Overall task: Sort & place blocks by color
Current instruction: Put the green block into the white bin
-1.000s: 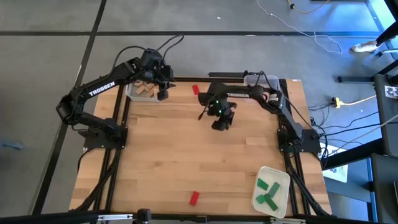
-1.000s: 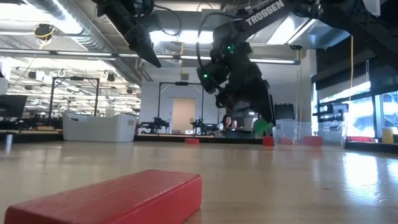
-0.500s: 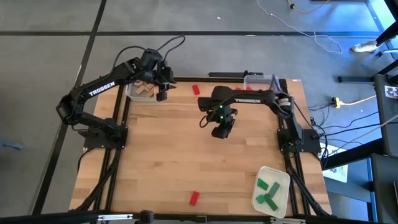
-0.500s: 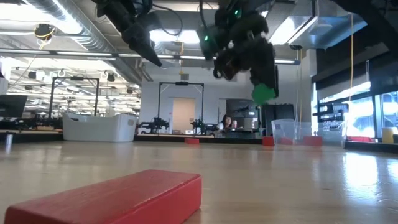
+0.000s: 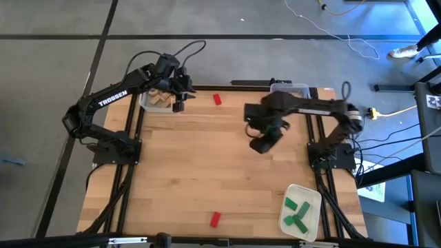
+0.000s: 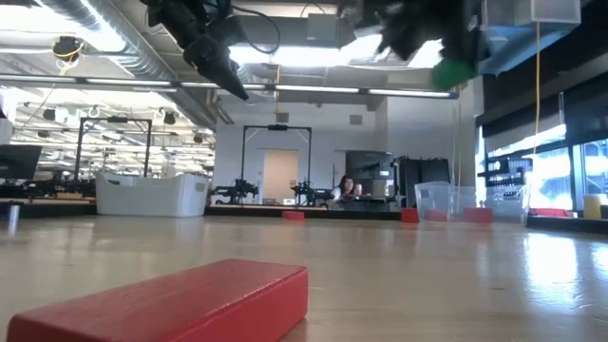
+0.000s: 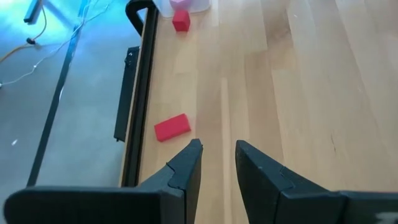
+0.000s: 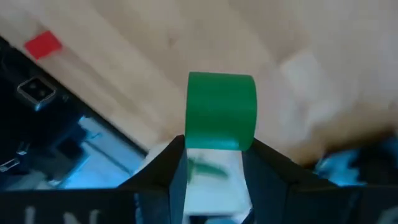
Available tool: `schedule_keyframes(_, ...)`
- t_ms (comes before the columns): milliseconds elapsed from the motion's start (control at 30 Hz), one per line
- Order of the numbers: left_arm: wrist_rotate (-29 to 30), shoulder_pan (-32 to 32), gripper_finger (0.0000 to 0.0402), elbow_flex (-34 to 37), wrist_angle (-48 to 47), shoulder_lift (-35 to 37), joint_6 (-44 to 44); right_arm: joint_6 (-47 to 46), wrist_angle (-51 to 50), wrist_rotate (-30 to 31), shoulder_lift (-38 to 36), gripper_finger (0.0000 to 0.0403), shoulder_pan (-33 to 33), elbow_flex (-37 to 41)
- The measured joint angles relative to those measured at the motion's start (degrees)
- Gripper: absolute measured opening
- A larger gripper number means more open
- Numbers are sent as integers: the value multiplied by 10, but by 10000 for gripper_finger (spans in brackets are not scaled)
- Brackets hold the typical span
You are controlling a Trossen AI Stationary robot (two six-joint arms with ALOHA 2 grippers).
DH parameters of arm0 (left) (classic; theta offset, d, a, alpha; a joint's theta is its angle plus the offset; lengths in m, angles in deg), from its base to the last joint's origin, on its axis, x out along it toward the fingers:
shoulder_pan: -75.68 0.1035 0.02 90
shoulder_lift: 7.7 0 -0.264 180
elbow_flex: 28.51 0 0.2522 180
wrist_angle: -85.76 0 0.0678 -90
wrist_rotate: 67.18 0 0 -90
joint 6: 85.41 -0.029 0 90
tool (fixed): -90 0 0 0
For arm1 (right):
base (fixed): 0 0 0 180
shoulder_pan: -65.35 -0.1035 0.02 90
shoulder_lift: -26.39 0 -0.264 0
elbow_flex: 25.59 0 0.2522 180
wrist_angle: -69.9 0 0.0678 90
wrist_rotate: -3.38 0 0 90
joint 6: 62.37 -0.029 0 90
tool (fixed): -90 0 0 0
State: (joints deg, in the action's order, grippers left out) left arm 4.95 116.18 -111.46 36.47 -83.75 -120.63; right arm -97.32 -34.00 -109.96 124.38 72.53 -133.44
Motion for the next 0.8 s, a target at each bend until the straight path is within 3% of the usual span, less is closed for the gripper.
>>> schedule_keyframes(133, -9, 1, 92, 0, 0, 0, -4, -92, 1, -45, -70, 127, -41, 74)
schedule_keyframes(267, -63, 1, 92, 0, 2, 0, -32, -182, 0, -96, -126, 127, -93, 144)
schedule_keyframes(533, -84, 1, 92, 0, 6, 0, -50, -323, 17, -195, -176, 127, -197, 239)
schedule_keyframes(800, -82, 1, 92, 0, 6, 0, -50, -423, 206, -295, -176, 127, -277, 343)
